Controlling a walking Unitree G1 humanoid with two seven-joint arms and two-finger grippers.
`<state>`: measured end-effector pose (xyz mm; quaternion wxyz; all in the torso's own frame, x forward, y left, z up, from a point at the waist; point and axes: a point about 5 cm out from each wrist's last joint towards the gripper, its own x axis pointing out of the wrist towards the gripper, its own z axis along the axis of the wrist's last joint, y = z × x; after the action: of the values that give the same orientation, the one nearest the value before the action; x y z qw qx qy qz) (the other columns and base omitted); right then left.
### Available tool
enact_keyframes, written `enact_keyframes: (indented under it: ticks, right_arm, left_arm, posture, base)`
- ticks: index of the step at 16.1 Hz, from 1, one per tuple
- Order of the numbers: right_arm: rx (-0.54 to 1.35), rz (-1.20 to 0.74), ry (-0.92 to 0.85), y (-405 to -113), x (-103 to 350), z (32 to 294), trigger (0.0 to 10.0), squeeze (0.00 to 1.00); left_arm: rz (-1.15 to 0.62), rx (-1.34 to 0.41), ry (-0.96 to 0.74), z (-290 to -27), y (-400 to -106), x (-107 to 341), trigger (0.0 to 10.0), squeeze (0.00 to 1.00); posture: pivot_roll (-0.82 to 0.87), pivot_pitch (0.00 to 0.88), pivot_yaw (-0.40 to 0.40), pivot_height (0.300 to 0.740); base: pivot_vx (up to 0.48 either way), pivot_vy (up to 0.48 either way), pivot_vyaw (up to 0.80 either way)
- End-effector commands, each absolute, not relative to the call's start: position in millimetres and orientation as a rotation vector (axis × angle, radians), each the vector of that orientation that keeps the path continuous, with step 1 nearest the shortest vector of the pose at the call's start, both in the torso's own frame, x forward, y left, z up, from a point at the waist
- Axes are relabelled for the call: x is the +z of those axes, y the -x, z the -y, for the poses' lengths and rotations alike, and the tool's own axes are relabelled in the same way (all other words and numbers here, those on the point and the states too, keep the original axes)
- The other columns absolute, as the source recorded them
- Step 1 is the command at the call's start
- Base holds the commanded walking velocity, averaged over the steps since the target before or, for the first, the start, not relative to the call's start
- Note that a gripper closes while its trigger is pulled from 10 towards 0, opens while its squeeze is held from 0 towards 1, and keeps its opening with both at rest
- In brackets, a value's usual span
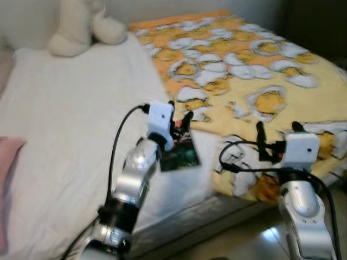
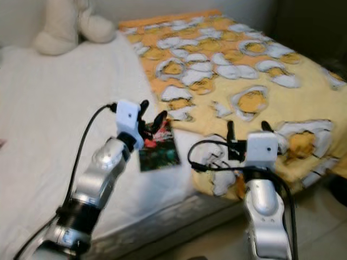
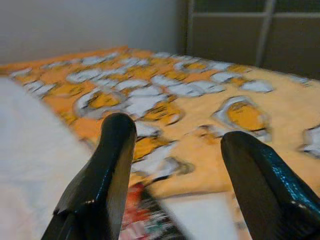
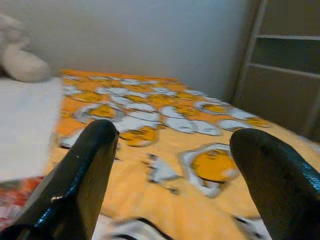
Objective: Clean up the room
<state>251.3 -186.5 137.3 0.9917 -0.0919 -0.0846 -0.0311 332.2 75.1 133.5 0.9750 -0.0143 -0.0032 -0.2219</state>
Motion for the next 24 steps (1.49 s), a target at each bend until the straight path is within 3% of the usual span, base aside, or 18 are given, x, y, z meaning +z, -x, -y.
enact_keyframes:
  ticks: [1, 6, 9, 10, 11, 13, 19, 24]
  right_arm:
    - [-0.084, 0.166, 0.196, -248, 138, 194, 10.0, 0.0]
    - [-0.059, 0.139, 0.217, -236, 138, 192, 10.0, 0.0]
    - [-0.058, 0.079, 0.231, -213, 133, 196, 10.0, 0.0]
    - [-0.058, 0.07, 0.232, -210, 133, 197, 10.0, 0.0]
    - [-0.052, 0.037, 0.247, -190, 134, 196, 10.0, 0.0]
    - [-0.055, 0.008, 0.264, -177, 136, 198, 10.0, 0.0]
    - [-0.048, -0.073, 0.274, -150, 138, 197, 10.0, 0.0]
    - [-0.024, -0.17, 0.164, -129, 122, 203, 10.0, 0.0]
  left_arm:
    - [-0.055, -0.461, 0.052, -73, -336, 126, 10.0, 0.0]
    - [-0.289, -0.392, 0.215, -61, -359, 101, 10.0, 0.0]
    - [-0.383, -0.357, 0.266, -57, -355, 83, 10.0, 0.0]
    - [-0.392, -0.357, 0.275, -56, -354, 81, 10.0, 0.0]
    - [-0.421, -0.37, 0.321, -48, -348, 73, 10.0, 0.0]
    - [-0.446, -0.362, 0.381, -44, -344, 67, 10.0, 0.0]
    - [-0.328, -0.213, 0.15, -63, -351, 72, 10.0, 0.0]
    - [-0.35, -0.23, 0.344, -55, -347, 68, 10.0, 0.0]
  posture:
    - [-0.27, 0.0, 0.067, 0.736]
    - [-0.31, 0.067, 0.033, 0.736]
    - [-0.34, 0.172, 0.013, 0.736]
    - [-0.34, 0.172, 0.013, 0.736]
    - [-0.38, 0.27, -0.002, 0.736]
    - [-0.41, 0.311, -0.016, 0.736]
    - [-0.43, 0.345, -0.041, 0.736]
    - [-0.42, 0.337, -0.049, 0.736]
  base:
    - [0.0, 0.0, 0.0]
    - [0.0, 0.0, 0.0]
    - [0.0, 0.0, 0.0]
    - [0.0, 0.0, 0.0]
    - [0.0, 0.0, 0.0]
    - [0.0, 0.0, 0.0]
    - [0.0, 0.0, 0.0]
    - [0.0, 0.0, 0.0]
